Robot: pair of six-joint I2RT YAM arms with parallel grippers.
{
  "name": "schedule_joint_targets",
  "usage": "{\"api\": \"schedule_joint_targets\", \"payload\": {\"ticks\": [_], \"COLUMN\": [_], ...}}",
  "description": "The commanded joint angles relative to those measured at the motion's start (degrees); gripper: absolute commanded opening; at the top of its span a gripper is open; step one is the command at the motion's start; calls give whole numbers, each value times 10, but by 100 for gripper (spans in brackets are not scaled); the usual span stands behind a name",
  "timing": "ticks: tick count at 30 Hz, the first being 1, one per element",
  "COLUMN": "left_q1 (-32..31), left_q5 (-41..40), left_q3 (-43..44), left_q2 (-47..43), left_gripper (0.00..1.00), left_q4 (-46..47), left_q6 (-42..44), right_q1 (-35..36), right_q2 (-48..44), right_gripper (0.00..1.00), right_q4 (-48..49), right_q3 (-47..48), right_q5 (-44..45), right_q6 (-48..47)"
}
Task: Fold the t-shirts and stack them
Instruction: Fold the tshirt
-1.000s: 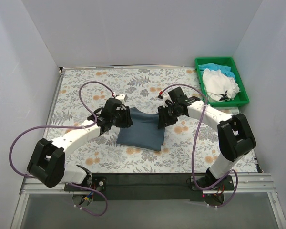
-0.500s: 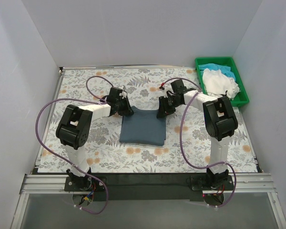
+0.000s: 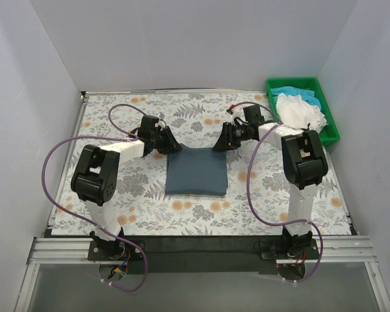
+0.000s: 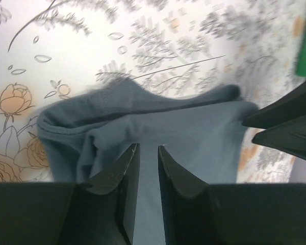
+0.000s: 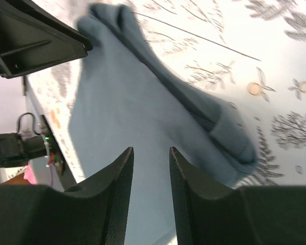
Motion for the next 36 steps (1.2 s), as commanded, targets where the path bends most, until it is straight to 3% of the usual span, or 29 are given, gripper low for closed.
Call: {"api": "schedule_joint_targets", "payload": {"ticks": [1,7,14,20,26,32,36], "left_q1": [4,4,19,41,38,16,-26], "left_q5": [0,15,-4,9,21,37,51], "left_q3": [3,11,3,21,-7,-77,-140], "left_q2": [-59,4,74,74,-57,-202,-241], "left_gripper": [23,22,14,15,21,26,25], "left_q4": [10,44,76,68,35,-30,-57], "left_q6": [-11,-25,-43,-32,-31,-48,-48], "right_q1": [-2,-2,-28,-46,-22,53,121], "right_q2": [-41,9,84,60,-44,-150,-179], "right_gripper": [36,36,34,35,36,36,36], "right_q4": [84,143,181,178,179,179,183], "right_q3": [-12,-21,-39,-25,-64,-173,-228], "right_q5": [-44,-47,-32,-45,-64,-78,-79], "right_q6": [55,79,68,71,95,107,98]}}
